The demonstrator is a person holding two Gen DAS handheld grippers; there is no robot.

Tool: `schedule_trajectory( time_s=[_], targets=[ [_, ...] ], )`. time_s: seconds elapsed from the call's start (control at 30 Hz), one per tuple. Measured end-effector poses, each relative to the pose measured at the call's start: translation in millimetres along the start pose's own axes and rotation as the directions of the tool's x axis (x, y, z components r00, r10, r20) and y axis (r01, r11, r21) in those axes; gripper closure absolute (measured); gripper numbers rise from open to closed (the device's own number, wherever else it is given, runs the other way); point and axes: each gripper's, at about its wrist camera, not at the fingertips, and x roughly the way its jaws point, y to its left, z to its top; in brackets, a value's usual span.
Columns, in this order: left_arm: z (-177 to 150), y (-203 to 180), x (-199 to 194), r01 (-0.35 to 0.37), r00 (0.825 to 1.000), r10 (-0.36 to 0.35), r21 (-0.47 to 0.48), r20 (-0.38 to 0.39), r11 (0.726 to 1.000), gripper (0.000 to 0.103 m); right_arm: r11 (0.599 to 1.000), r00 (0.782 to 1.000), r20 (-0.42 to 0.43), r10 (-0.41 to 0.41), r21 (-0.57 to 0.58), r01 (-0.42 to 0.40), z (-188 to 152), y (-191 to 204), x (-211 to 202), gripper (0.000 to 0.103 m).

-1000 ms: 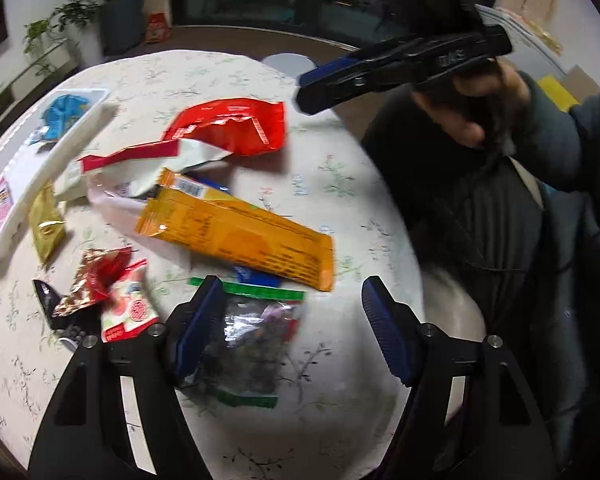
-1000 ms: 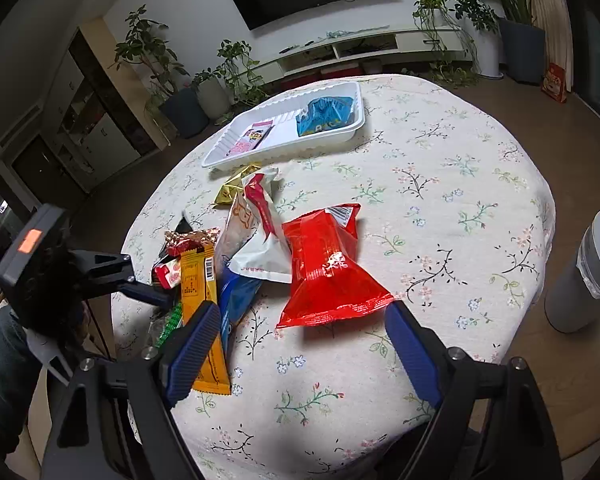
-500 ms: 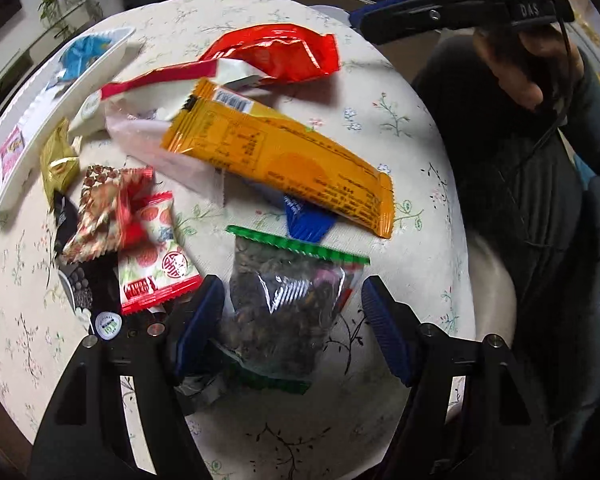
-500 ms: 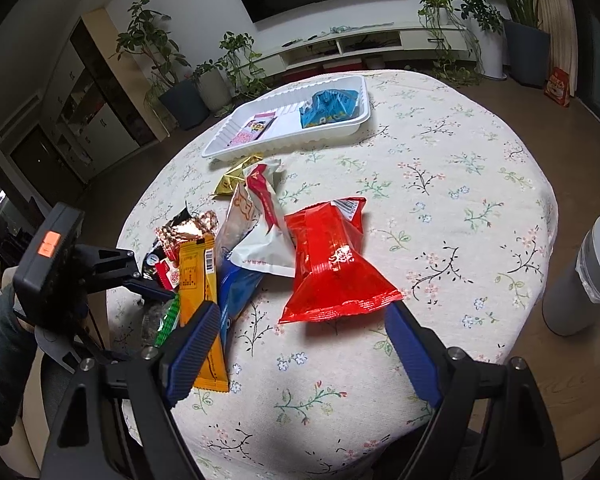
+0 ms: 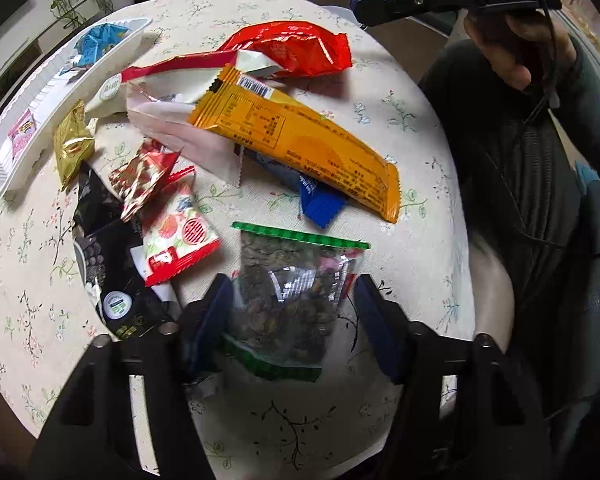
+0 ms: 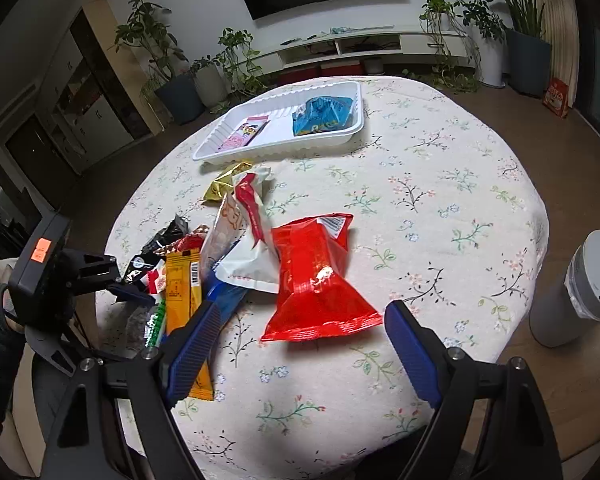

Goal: Organize snacks
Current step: 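Grasp the clear nut bag with the left tool while the right tool grasps the red bag, then lift both bags over the white tray and open both tools to release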

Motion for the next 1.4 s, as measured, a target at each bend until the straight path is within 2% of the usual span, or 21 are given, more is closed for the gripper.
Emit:
schedule_trajectory(
  time_s=[0.2, 0.33, 0.4, 0.5, 0.57, 0.67, 0.73, 0.83, 0.97, 1.03, 1.13, 1.3, 1.4],
  targets=[
    [-2.9, -6.5, -3.1, -0.030, 0.999, 0.030, -0.005, -0.013, 1.000, 0.053, 0.994, 0.998, -0.020, -0.052, -0.093, 0.050, 14.3, -0.8, 8.5, 0.016],
    [-1.1, -11.7, -2.2, -0.045, 0.999, 0.045, -0.016, -0.014, 0.999, 0.057, 0.985, 0.997, -0.047, -0.063, -0.161, 0.055, 26.1, 0.2, 17.1, 0.016],
    [-2.3, -12.1, -3.0, -0.047, 0.999, 0.046, -0.036, -0.009, 0.998, 0.057, 0.980, 0.996, -0.073, -0.050, -0.196, 0.035, 28.7, 2.6, 24.1, 0.016],
    [-4.2, -9.2, -4.3, -0.035, 0.999, 0.035, -0.074, 0.002, 0.997, 0.057, 0.968, 0.992, -0.105, -0.073, -0.248, 0.045, 29.5, 7.7, 38.1, 0.016],
    [-5.9, -8.3, -5.2, -0.033, 0.999, 0.034, -0.093, 0.009, 0.995, 0.057, 0.960, 0.988, -0.125, -0.086, -0.276, 0.048, 31.7, 11.0, 48.3, 0.018],
    [-7.9, -6.4, -6.1, -0.029, 0.999, 0.032, -0.114, 0.020, 0.993, 0.057, 0.949, 0.981, -0.156, -0.111, -0.309, 0.058, 33.2, 12.6, 62.9, 0.031],
    [-11.2, -5.6, -8.2, -0.020, 0.999, 0.024, -0.130, 0.030, 0.991, 0.057, 0.952, 0.977, -0.180, -0.112, -0.300, 0.054, 33.2, 10.8, 69.8, 0.040],
    [-12.8, -3.2, -7.2, -0.007, 0.999, 0.013, -0.147, 0.043, 0.989, 0.057, 0.964, 0.979, -0.189, -0.082, -0.264, 0.030, 33.7, 5.5, 71.0, 0.041],
    [-12.3, -4.0, -5.6, -0.013, 0.999, 0.021, -0.159, 0.045, 0.987, 0.057, 0.963, 0.969, -0.230, -0.094, -0.268, 0.029, 31.5, 6.4, 81.8, 0.042],
    [-12.1, -3.7, -5.6, -0.014, 0.999, 0.022, -0.168, 0.045, 0.986, 0.058, 0.963, 0.966, -0.244, -0.090, -0.267, 0.022, 30.7, 6.7, 87.5, 0.051],
    [-12.2, -2.0, -5.9, -0.011, 0.999, 0.020, -0.194, 0.047, 0.981, 0.059, 0.966, 0.968, -0.237, -0.080, -0.257, 0.017, 31.1, 6.0, 88.1, 0.059],
    [-11.9, -1.5, -6.9, -0.028, 0.998, 0.040, -0.225, 0.047, 0.974, 0.061, 0.972, 0.972, -0.226, -0.071, -0.233, 0.016, 30.2, 1.9, 82.6, 0.067],
    [-12.8, -4.2, -9.0, -0.034, 0.997, 0.047, -0.237, 0.053, 0.971, 0.064, 0.977, 0.973, -0.218, -0.071, -0.210, 0.025, 28.3, -1.0, 77.4, 0.067]
  ],
)
